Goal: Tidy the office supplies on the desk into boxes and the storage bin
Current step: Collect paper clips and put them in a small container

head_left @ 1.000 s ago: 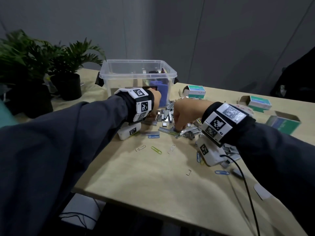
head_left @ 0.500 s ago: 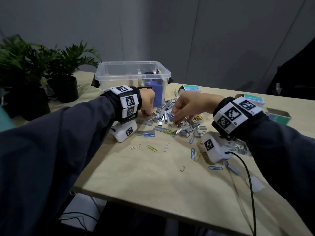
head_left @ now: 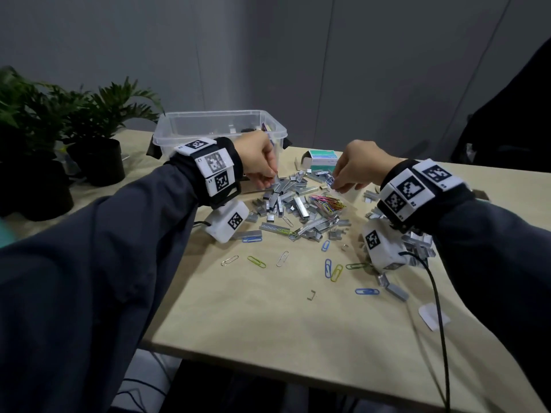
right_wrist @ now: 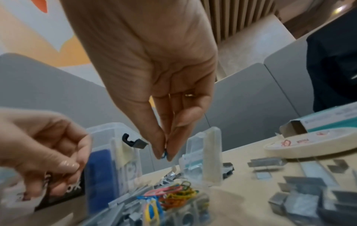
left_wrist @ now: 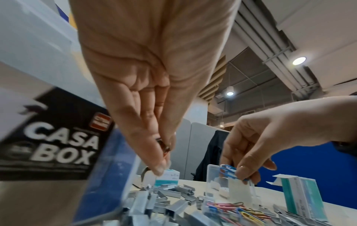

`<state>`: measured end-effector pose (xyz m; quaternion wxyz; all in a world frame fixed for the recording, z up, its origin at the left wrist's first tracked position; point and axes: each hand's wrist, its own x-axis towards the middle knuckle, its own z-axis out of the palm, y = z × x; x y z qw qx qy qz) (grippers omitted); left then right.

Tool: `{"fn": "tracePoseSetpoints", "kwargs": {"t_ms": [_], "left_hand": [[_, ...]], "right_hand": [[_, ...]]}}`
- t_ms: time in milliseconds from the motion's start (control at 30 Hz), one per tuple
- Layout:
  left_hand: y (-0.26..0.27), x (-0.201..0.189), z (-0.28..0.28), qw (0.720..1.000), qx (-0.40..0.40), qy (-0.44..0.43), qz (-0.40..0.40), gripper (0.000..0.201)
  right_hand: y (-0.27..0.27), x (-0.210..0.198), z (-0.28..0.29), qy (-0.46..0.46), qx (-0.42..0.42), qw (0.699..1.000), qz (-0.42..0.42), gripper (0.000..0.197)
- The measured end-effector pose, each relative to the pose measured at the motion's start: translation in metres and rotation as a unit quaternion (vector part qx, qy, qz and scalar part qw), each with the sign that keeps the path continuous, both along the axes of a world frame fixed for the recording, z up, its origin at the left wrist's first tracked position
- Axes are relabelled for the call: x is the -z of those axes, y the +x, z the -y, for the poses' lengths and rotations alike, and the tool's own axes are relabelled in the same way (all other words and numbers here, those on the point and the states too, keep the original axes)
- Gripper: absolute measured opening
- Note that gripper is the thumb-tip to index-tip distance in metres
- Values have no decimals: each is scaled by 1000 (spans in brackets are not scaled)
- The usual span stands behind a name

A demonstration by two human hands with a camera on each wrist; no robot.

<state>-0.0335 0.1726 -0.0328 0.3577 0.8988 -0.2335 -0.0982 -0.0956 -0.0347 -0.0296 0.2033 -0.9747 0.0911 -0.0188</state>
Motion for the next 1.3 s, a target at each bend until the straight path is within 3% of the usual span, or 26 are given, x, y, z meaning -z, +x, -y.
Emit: {"fn": "tracePoseSetpoints", "kwargs": {"t_ms": [167,300,467,633,900,1133,1233,1300], "left_hand": [[-3,3,22,998,25,-55,3,13],[-5,3,38,995,46,-86,6,14],[-3,11,55,994,71,-81,22,19],[-4,13,73,987,112,-17,114,25],[-3,15,95,958,244,32,150,33],[1,19,104,943,271,111,160,23],[3,19,100,949,262,104,139,21],[4,17,96,951,241,96,166,16]], "right_hand": [[-2,7,-1,-72,-4,997,-22,17],[-2,11,-1,-97,-10,995,-38,28],[-6,11,-1,-98,-15,994,-56,27],[-16,1,12,-135,36,990,26,22],[-17,-8,36,-139,91,974,155,6],[-22,-1,38,-158,81,966,191,10],[-22,-1,39,-159,82,964,195,12],[-23,-1,40,-159,88,964,193,12]]}}
